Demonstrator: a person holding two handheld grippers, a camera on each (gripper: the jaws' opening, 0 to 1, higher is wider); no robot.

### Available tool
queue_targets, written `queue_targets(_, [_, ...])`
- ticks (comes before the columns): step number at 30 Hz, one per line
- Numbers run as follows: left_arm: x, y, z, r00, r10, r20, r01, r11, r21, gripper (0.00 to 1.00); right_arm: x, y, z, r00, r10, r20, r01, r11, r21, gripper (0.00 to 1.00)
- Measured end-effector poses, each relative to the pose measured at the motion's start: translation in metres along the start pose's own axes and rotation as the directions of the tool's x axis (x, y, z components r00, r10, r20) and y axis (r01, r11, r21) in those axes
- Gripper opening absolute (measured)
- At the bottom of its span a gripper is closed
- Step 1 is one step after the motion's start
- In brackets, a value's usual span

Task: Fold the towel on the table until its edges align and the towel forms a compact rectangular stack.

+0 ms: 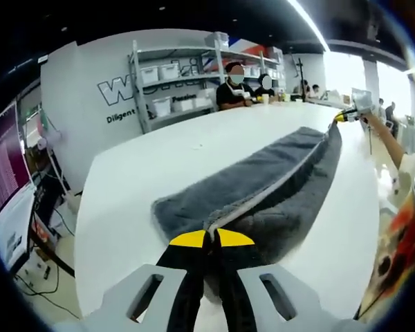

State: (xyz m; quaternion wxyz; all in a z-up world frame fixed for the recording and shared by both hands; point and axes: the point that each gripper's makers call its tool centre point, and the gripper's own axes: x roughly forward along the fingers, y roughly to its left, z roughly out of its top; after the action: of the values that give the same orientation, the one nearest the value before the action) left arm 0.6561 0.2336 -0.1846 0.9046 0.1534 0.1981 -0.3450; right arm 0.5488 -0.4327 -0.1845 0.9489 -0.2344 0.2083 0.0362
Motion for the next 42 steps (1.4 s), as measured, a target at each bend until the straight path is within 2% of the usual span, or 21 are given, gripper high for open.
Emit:
queue_targets(17, [0.001,0.01,0.016,1.0,0.015,0.022,-0.016,1.0,0.007,0.03,0.002,-0.009,0.014,1.0,-0.011,0.018,0.012,1.0,-0.007,0.01])
queue_targets(42, [0.012,0.017,0.019,1.0,-0.005,0.012,0.005,1.0,-0.007,0.03,0.006,-0.015,0.015,1.0,-0.013,0.008,0.013,1.0,-0.022,0.01])
